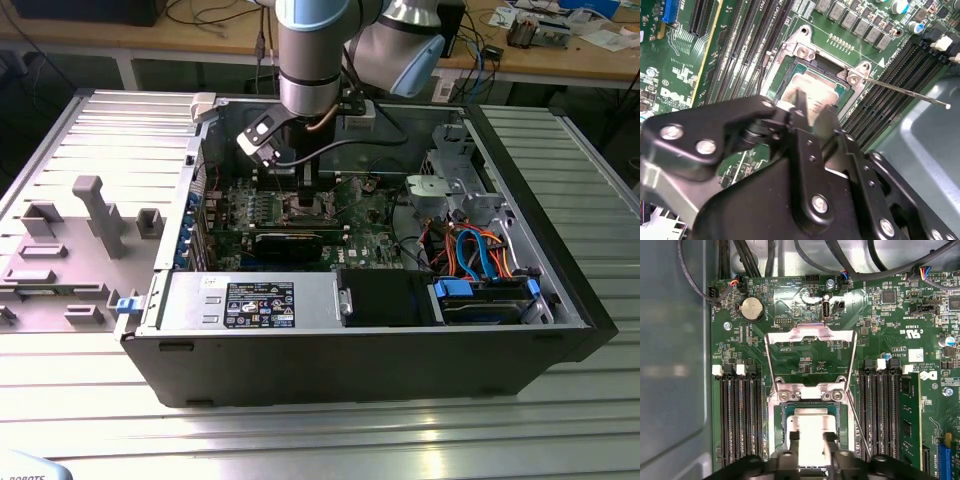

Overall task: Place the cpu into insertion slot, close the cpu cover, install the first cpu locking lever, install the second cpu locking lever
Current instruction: 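Place the cpu into insertion slot, then close the cpu cover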

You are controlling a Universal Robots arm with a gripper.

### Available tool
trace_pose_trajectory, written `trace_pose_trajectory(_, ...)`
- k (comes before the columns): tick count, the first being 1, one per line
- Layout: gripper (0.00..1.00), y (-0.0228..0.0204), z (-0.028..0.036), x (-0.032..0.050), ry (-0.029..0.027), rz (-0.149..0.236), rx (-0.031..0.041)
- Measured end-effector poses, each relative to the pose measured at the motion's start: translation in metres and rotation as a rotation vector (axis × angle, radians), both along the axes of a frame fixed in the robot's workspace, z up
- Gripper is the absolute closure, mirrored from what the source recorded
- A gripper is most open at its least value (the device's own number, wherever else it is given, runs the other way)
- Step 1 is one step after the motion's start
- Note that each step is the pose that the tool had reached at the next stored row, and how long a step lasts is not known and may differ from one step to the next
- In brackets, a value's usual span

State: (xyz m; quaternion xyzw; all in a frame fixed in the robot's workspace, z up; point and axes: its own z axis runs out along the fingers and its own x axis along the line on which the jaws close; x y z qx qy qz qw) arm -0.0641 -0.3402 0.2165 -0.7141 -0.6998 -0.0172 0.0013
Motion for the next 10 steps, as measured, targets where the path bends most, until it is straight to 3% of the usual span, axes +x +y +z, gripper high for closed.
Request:
trace_pose_trajectory(3, 0.89, 0.0000, 0.0000, 0.0002, 0.0001, 0.000, -0.0001)
trace_pose_trajectory(10, 0.89, 0.0000, 0.0000, 0.0010, 0.0001, 0.000, -0.0001)
